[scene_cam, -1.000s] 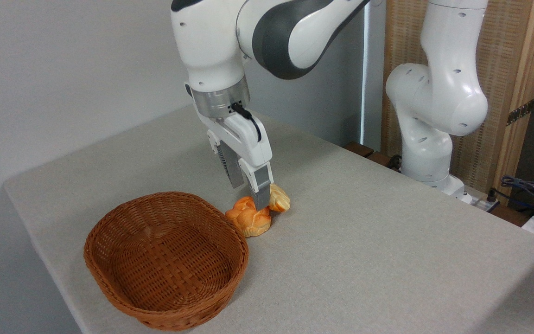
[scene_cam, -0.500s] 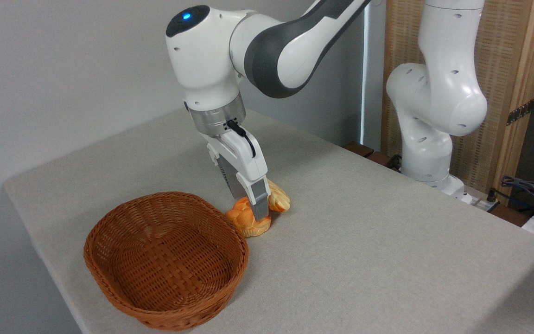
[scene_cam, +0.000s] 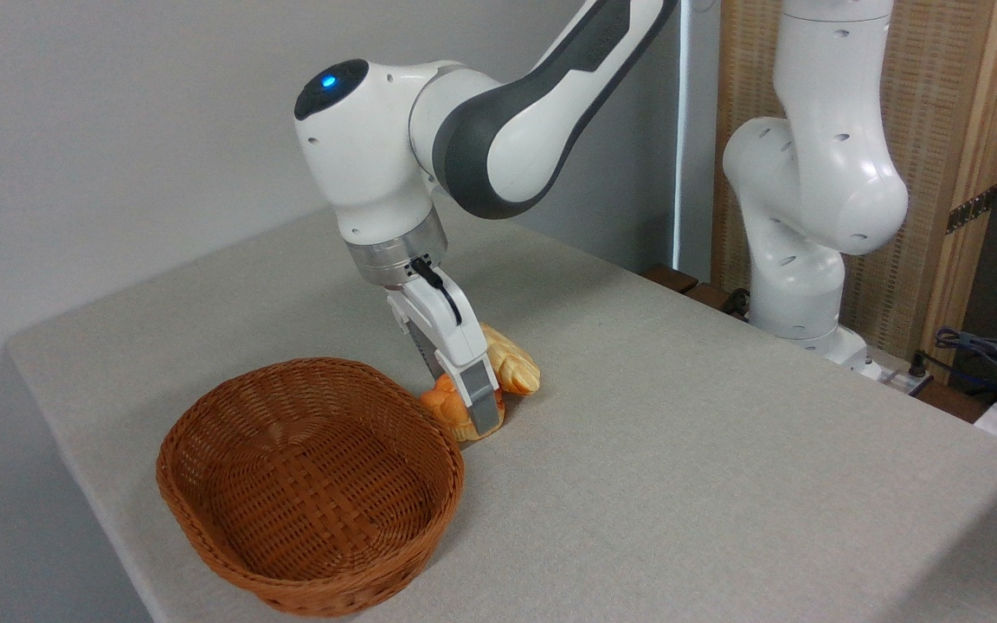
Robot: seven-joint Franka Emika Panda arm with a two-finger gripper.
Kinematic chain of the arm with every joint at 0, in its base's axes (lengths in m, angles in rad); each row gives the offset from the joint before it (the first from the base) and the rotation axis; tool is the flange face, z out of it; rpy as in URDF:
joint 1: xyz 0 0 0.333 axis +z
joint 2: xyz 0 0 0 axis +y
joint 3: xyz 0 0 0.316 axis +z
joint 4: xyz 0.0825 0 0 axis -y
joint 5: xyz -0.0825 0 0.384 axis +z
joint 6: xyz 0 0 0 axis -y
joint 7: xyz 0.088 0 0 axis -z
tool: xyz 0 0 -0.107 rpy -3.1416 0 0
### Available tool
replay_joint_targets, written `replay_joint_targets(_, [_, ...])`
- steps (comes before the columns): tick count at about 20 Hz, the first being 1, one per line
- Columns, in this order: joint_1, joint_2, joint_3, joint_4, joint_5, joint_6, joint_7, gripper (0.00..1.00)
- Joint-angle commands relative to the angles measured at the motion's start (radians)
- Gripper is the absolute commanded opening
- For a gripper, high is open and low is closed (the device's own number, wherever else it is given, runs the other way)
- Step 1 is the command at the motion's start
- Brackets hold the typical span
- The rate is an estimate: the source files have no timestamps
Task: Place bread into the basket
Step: 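Close the gripper fingers around the round orange bun, then lift the bun and carry it over the wicker basket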
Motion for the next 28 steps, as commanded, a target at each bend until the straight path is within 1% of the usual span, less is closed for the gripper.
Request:
replay_joint_targets(1, [-0.011,-0.002,0.005,-0.007,0.014,0.021,0.004,0.58])
replay_joint_targets(2, [-0.011,-0.002,0.005,-0.007,0.014,0.021,0.004,0.48])
replay_joint_targets(3, [-0.011,-0.002,0.003,-0.007,0.014,0.021,0.004,0.41])
replay_joint_targets(4, [-0.011,-0.002,0.005,-0.006,0.014,0.021,0.005,0.40])
replay_joint_targets(6, [-0.011,-0.004,0.005,-0.006,0.014,0.019,0.019,0.40])
replay_joint_targets(18, [-0.011,-0.012,0.005,-0.003,0.014,0.008,0.019,0.40])
replay_joint_targets(20, [-0.011,-0.024,0.007,0.000,0.014,0.002,0.021,0.40])
replay_joint_targets(22, [-0.009,-0.057,0.013,0.005,0.014,-0.039,0.024,0.40])
replay_joint_targets(24, [-0.009,-0.077,0.016,0.012,0.014,-0.050,0.028,0.40])
replay_joint_targets(28, [-0.006,-0.088,0.017,0.048,0.014,-0.068,0.028,0.40])
